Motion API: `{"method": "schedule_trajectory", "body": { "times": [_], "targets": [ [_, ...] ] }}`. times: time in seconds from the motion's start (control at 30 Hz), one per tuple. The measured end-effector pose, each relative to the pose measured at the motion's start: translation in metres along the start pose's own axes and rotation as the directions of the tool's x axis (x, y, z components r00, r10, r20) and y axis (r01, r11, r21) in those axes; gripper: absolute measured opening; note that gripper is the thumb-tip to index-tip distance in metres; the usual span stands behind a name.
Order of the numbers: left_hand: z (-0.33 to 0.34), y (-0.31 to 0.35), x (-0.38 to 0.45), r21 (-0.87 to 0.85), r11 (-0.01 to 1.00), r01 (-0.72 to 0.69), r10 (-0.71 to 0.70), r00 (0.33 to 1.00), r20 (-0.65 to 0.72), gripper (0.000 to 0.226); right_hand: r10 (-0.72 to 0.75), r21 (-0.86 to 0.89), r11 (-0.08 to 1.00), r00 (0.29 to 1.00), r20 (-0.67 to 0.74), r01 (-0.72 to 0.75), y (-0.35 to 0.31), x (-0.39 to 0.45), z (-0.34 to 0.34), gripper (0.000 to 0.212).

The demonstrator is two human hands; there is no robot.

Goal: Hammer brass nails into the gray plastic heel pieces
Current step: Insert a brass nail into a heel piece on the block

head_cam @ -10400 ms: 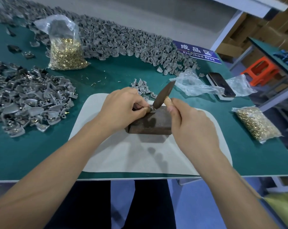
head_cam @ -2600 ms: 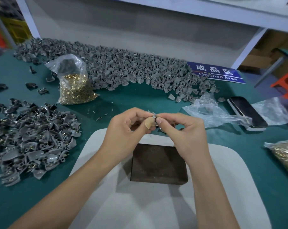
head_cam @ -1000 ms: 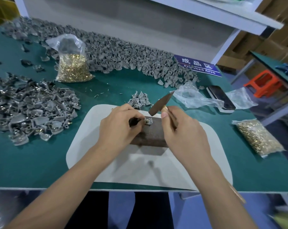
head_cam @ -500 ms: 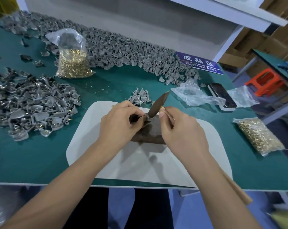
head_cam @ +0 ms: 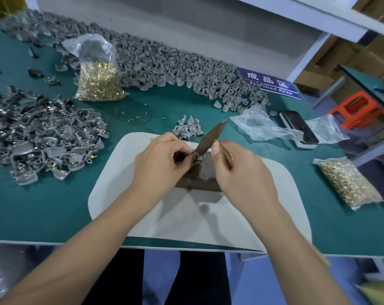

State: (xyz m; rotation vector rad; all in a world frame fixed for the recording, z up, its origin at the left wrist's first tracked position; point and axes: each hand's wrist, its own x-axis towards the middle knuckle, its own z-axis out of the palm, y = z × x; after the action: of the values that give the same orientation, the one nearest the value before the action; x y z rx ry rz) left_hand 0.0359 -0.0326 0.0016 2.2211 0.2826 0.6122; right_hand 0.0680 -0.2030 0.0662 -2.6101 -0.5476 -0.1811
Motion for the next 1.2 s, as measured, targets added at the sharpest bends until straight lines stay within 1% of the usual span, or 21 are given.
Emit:
{"method": "schedule_trajectory", "body": {
  "times": [0.13,0.17,0.23,0.27,0.3,0.37,0.4,0.5,0.53,0.63,0.67,0.7,0.8,0.83,0.87,0.93,1.0,1.07,1.1,1.13,1.2],
  "targets": [
    [0.001,-0.001,0.000,0.004,1.000,0.007,-0.007,1.000,-0.005,0.005,0.011,0.116,0.993,0.985,-0.173,0.009,0.004,-0.001,-0.002,0.021],
    [0.001,-0.001,0.000,0.006,1.000,0.005,-0.005,1.000,-0.004,0.006,0.005,0.102,0.995,0.988,-0.152,0.010,0.004,-0.001,-0.003,0.020],
    [0.001,0.000,0.000,0.014,1.000,0.016,-0.016,1.000,0.005,0.006,0.005,0.002,1.000,1.000,-0.007,-0.005,0.005,0.001,-0.004,0.024],
    [0.001,0.000,0.001,0.020,0.999,0.025,-0.026,1.000,0.009,0.006,0.018,-0.034,0.999,1.000,0.018,-0.017,0.006,0.003,-0.006,0.025],
    [0.001,0.000,0.000,0.023,0.999,0.029,-0.029,0.999,0.012,0.005,0.025,-0.048,0.999,1.000,-0.016,-0.026,0.007,0.005,-0.007,0.025],
    [0.001,0.000,-0.001,0.018,1.000,0.024,-0.024,1.000,0.010,0.004,0.016,0.058,0.998,0.990,-0.142,-0.008,0.004,0.002,-0.008,0.022],
    [0.001,0.000,0.000,0.017,1.000,0.020,-0.020,1.000,0.006,0.004,0.012,0.094,0.996,0.988,-0.152,0.002,0.001,0.000,-0.006,0.022],
    [0.001,0.002,0.000,0.025,0.999,0.024,-0.024,1.000,0.012,0.005,0.000,-0.004,1.000,1.000,0.018,0.000,-0.001,-0.002,-0.004,0.024],
    [0.000,0.002,0.000,0.028,0.999,0.031,-0.032,0.999,0.015,0.004,0.012,-0.022,1.000,1.000,0.026,-0.012,0.001,0.000,-0.005,0.025],
    [0.000,0.001,-0.001,0.021,0.999,0.040,-0.040,0.999,0.016,0.004,0.016,0.091,0.996,0.983,-0.185,0.001,0.001,-0.001,-0.005,0.020],
    [0.000,0.001,0.000,0.020,0.999,0.037,-0.038,0.999,0.016,0.005,0.015,0.120,0.993,0.977,-0.215,0.012,-0.001,-0.003,-0.004,0.019],
    [0.000,0.002,0.000,0.020,0.999,0.035,-0.035,0.999,0.017,0.007,0.001,0.110,0.994,0.982,-0.188,0.020,-0.002,-0.004,-0.003,0.019],
    [-0.001,0.003,0.001,0.025,0.998,0.057,-0.058,0.998,0.026,0.014,0.024,-0.042,0.999,0.998,0.053,-0.022,0.004,0.000,-0.009,0.028],
    [-0.001,0.003,0.001,0.027,0.998,0.064,-0.064,0.997,0.030,0.015,0.038,-0.071,0.997,0.998,0.045,-0.034,0.008,0.004,-0.013,0.031],
    [-0.001,0.003,0.001,0.029,0.998,0.063,-0.064,0.998,0.030,0.014,0.037,-0.063,0.997,0.999,-0.016,-0.038,0.009,0.006,-0.015,0.031],
    [-0.001,0.002,0.000,0.027,0.999,0.045,-0.046,0.999,0.025,0.011,0.019,0.072,0.997,0.987,-0.160,-0.007,0.006,0.004,-0.012,0.026],
    [-0.001,0.002,0.000,0.025,0.999,0.023,-0.024,0.999,0.023,0.008,-0.004,0.091,0.996,0.992,-0.122,0.016,-0.001,0.000,-0.007,0.023],
    [-0.001,0.002,0.001,0.045,0.998,0.033,-0.034,0.999,0.025,0.007,-0.002,-0.067,0.998,0.999,0.038,0.004,0.004,0.001,-0.008,0.023],
    [-0.001,0.003,0.001,0.055,0.998,0.041,-0.043,0.999,0.027,0.008,0.013,-0.125,0.992,0.998,0.060,-0.005,0.010,0.003,-0.011,0.023],
    [-0.001,0.003,0.001,0.059,0.997,0.044,-0.046,0.999,0.029,0.009,0.027,-0.148,0.989,0.999,0.036,-0.022,0.014,0.006,-0.015,0.023],
    [-0.001,0.002,0.001,0.051,0.998,0.035,-0.036,0.999,0.028,0.009,0.017,-0.065,0.998,0.998,-0.060,-0.021,0.013,0.006,-0.015,0.023]
  ]
}}
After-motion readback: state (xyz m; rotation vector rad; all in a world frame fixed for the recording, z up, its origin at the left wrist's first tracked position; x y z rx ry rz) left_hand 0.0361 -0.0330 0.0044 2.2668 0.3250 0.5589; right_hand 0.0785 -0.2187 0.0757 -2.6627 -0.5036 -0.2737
